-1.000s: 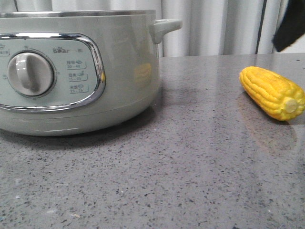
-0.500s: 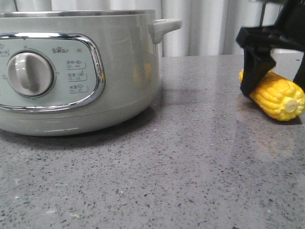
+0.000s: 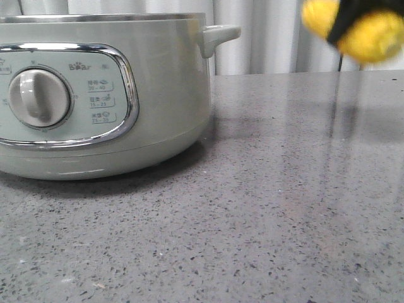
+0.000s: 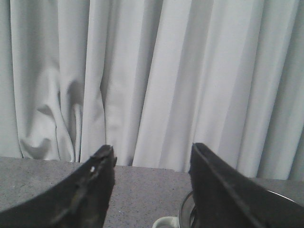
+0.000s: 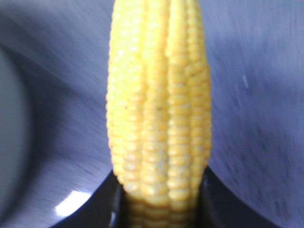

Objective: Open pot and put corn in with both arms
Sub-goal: 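Lift the corn into the open pot with the right gripper and release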

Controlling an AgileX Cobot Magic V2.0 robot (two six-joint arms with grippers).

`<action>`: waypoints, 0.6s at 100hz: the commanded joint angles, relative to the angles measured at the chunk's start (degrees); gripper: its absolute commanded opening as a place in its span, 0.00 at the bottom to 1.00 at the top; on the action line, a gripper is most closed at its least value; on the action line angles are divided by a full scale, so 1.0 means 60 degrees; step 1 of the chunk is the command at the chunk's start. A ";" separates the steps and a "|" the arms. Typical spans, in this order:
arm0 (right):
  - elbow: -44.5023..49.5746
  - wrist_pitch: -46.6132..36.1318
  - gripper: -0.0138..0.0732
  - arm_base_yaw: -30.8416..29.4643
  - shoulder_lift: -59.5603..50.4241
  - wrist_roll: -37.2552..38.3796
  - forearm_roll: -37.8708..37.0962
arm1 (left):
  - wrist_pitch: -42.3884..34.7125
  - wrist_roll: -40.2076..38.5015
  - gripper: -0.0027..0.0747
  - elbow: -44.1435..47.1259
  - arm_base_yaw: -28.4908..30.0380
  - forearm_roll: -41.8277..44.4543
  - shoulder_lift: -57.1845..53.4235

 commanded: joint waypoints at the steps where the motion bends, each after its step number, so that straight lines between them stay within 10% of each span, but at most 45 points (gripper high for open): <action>1: -0.1197 -0.0376 0.08 0.0361 -0.0779 -0.0084 0.0445 | -0.0632 -0.0032 0.47 -0.0271 -0.0066 -0.0153 0.0107; 60: -0.3163 -0.2542 0.20 0.4751 0.1206 -0.0573 0.0413 | -0.0605 -0.0032 0.47 -0.0271 -0.0066 -0.0153 0.0107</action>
